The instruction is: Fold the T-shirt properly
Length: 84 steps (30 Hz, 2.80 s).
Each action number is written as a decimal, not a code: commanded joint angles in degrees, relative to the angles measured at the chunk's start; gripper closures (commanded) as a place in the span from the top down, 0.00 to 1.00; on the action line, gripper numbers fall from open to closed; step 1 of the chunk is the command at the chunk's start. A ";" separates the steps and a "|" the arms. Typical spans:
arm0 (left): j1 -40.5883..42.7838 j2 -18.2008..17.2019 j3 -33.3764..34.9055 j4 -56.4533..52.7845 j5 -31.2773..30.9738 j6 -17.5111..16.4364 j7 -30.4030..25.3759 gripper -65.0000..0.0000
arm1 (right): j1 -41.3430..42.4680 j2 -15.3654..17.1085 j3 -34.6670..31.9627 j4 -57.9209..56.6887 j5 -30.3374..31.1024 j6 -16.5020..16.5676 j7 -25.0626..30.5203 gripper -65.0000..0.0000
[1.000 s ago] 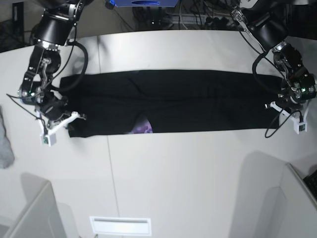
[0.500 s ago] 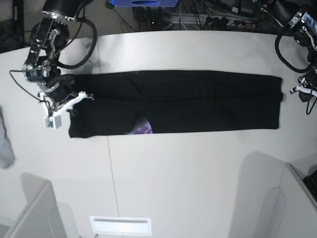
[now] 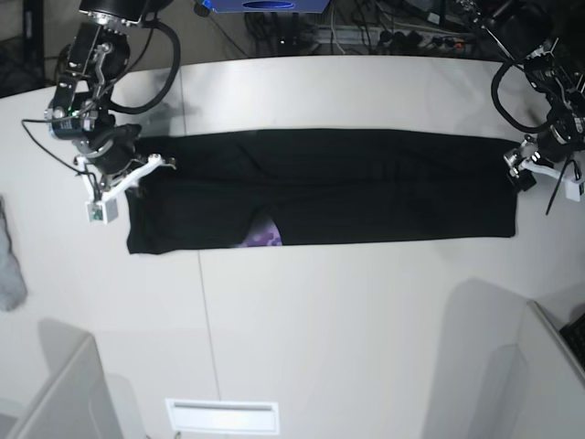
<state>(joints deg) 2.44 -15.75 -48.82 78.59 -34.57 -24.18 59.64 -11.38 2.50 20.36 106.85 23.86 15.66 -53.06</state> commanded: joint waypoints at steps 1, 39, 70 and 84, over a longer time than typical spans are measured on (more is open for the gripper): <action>-0.90 -1.53 0.86 0.14 -0.47 -0.30 -1.92 0.90 | 0.61 0.35 0.08 1.06 0.80 0.30 1.32 0.00; 0.07 -6.45 9.83 5.41 -0.29 -0.04 -2.45 0.00 | -2.73 0.53 0.61 0.98 10.12 0.21 1.06 0.00; 2.18 9.55 32.77 22.91 -0.47 10.69 3.44 0.00 | -1.41 0.62 0.70 -3.59 10.12 0.21 1.23 0.00; 0.86 14.03 38.93 22.29 -0.38 12.80 3.44 0.00 | -1.77 0.88 0.70 -3.59 10.03 0.12 0.97 0.00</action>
<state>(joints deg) 3.97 -1.69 -9.80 100.09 -33.95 -11.11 63.90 -13.41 2.83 20.88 102.35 33.01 15.62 -53.10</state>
